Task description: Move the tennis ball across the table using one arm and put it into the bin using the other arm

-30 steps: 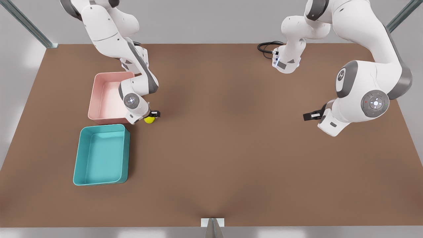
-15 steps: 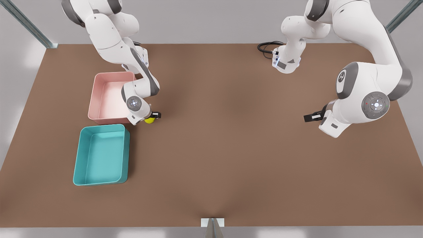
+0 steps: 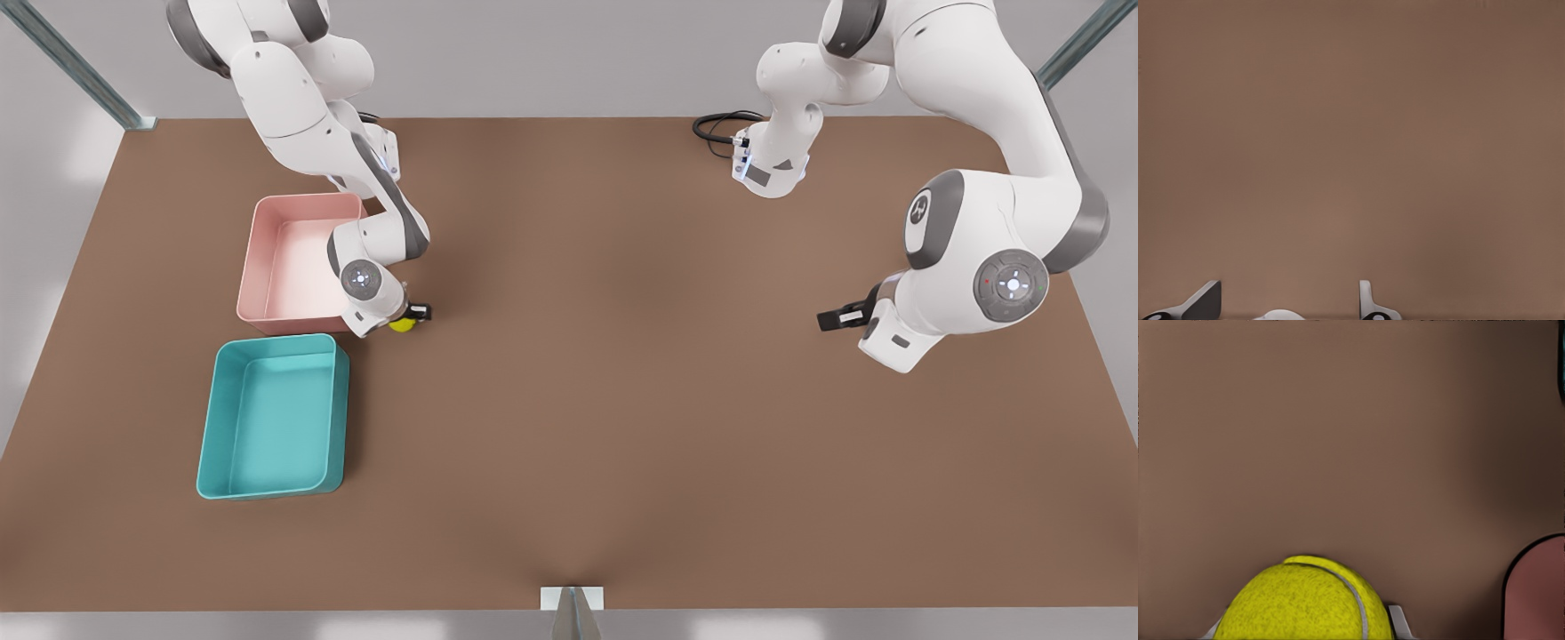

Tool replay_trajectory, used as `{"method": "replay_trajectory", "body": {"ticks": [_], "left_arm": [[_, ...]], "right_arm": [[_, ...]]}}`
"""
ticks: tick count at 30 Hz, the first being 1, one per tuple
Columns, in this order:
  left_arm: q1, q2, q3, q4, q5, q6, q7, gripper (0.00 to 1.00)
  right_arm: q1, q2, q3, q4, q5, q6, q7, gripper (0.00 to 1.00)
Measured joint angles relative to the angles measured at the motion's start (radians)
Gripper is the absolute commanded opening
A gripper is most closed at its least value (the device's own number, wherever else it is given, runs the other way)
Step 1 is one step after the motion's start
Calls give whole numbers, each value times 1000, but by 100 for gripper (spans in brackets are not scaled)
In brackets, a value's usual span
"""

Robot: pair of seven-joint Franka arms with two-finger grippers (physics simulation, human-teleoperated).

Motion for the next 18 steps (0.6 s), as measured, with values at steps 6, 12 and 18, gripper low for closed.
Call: {"method": "replay_trajectory", "body": {"ticks": [6,12,18], "left_arm": [[4,2,0,0,-1,2,-2,100],[4,6,0,0,-1,4,-3,100],[4,4,0,0,-1,3,-4,100]], "right_arm": [[-29,-23,1,5,7,0,-16,62],[-21,-99,5,54,6,-22,-32,62],[-84,-105,-20,288,-47,-128,-94,62]]}}
